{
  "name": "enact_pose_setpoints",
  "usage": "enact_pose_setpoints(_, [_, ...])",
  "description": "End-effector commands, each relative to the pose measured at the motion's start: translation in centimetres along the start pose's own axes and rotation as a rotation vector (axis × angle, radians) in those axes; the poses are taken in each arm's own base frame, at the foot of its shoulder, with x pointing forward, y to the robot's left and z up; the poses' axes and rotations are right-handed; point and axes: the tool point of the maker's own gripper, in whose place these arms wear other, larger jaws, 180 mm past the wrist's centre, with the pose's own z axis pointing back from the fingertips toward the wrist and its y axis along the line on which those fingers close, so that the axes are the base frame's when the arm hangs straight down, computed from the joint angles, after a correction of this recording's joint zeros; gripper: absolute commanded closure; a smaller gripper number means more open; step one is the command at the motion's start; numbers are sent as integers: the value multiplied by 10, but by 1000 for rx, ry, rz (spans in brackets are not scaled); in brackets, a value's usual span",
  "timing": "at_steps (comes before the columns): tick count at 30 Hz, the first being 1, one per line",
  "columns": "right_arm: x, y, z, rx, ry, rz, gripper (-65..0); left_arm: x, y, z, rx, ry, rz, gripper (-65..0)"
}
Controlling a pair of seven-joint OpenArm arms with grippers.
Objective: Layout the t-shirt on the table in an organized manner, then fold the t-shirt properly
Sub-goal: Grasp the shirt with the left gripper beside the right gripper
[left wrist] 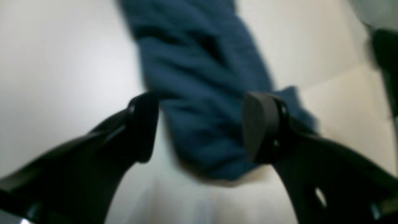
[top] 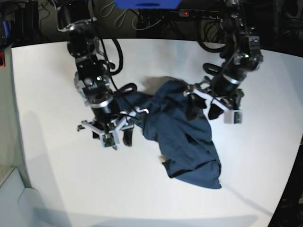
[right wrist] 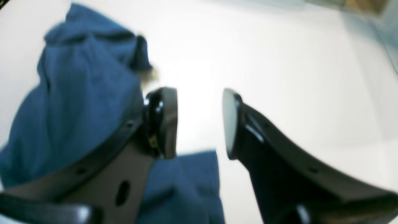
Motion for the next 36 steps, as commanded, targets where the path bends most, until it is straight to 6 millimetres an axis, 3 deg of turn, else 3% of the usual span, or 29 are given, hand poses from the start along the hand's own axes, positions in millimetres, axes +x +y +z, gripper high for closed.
enact_pose_setpoints(1, [19,-10,3,-19,-64,15,-245,11,-6,-1,-3,-37,19,-414])
enact_pose_setpoints(6, [6,-29,15,-54,-38,39,-245,-12,-48,-13,-32,27,23,-414])
enact_pose_setpoints(13, [-3,-54,21,-108,-18,47,-245,-59,-84,-33,-18,141,-47,-414])
enact_pose_setpoints(18, [-5,-65,23,-132,-10,52,-245,-75,-86,-40,3,183,-51,-412])
enact_pose_setpoints(28, [-9,-66,25,-130,-1,60,-245,-92,-80,-54,16,234,-60,-404])
enact_pose_setpoints(32, [-14,-65,26,-129,11,58,-245,-90,-81,-59,10,203,-65,-291])
enact_pose_setpoints(36, [-15,-66,27,-130,14,59,-245,-95,-79,-59,13,217,-66,-103])
